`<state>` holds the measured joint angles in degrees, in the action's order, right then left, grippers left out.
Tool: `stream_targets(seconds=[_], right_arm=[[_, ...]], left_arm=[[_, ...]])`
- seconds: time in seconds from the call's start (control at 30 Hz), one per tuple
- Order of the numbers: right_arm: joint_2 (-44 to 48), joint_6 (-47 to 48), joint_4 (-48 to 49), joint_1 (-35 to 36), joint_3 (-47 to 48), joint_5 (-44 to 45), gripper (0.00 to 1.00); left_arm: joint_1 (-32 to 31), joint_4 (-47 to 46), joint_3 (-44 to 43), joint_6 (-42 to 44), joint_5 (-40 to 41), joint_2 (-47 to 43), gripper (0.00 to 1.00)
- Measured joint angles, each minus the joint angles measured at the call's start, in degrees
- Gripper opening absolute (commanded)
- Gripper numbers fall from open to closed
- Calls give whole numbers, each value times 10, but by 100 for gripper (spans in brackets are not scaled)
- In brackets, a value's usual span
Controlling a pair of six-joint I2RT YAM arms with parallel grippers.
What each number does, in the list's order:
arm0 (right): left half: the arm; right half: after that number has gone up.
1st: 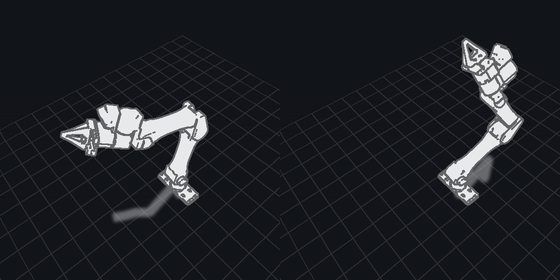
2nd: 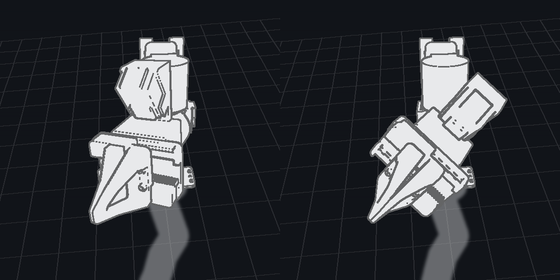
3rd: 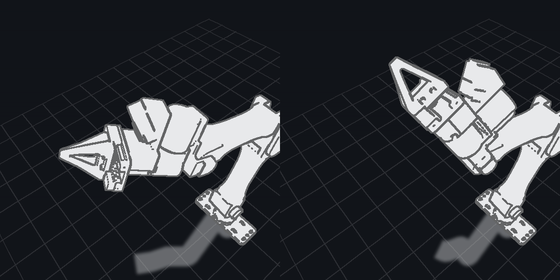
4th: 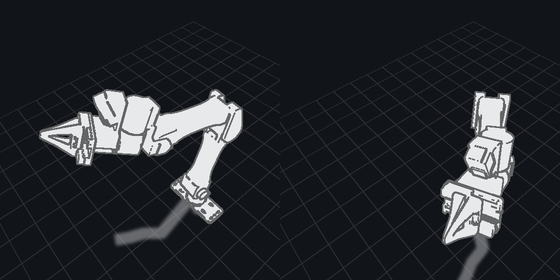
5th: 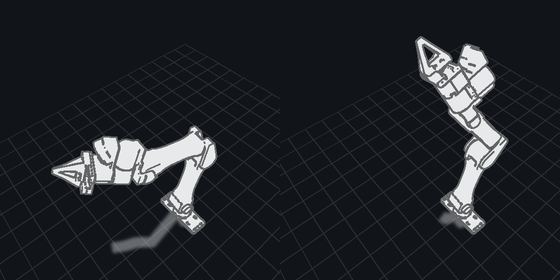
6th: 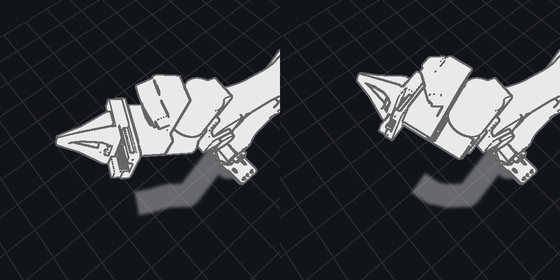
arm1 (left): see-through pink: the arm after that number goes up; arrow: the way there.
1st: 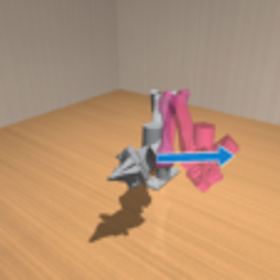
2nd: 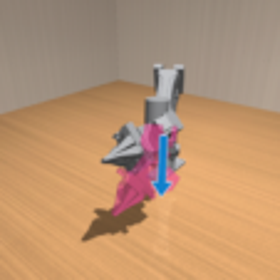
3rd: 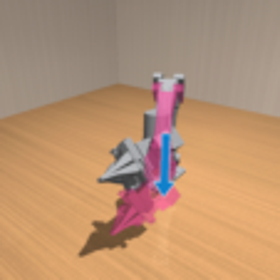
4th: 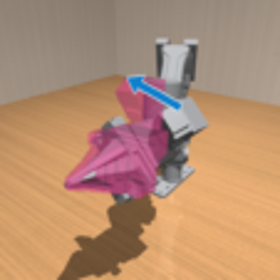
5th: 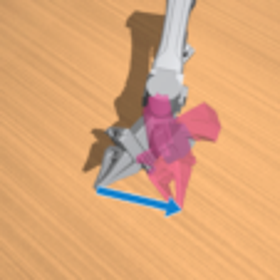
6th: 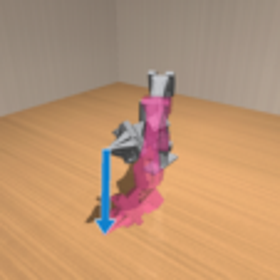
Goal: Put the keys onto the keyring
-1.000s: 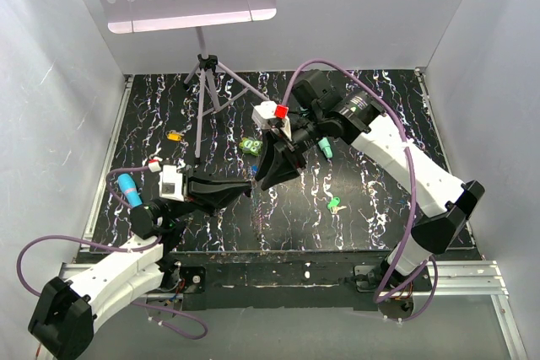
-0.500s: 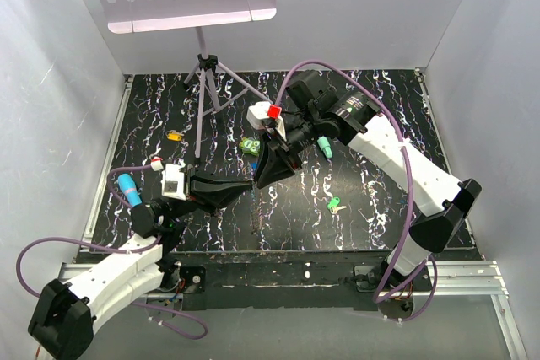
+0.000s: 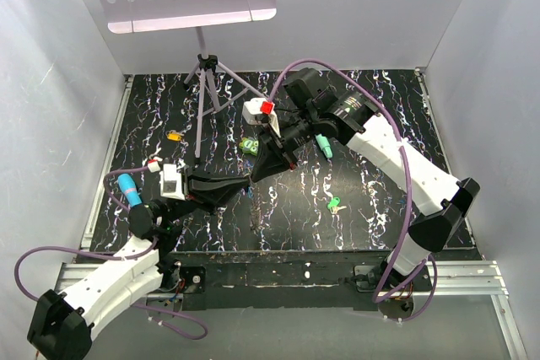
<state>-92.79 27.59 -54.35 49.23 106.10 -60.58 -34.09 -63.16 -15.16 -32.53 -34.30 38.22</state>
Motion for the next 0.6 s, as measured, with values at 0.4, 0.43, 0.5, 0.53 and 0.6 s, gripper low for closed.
stream_targets(seconds=[0.4, 0.43, 0.5, 0.53, 0.6], right_arm=[[-3, -37, 21, 0, -1, 29, 1], [-3, -39, 23, 0, -3, 32, 1], [-3, -41, 26, 0, -11, 39, 1], [-3, -41, 28, 0, -16, 42, 1], [-2, -41, 29, 0, -30, 49, 1]], left_arm=[[0, 67, 0, 25, 30, -31, 26], [0, 80, -1, 28, 31, -36, 29], [0, 118, -7, 36, 32, -52, 31], [0, 141, -13, 41, 32, -61, 31], [0, 195, -31, 53, 31, -80, 31]])
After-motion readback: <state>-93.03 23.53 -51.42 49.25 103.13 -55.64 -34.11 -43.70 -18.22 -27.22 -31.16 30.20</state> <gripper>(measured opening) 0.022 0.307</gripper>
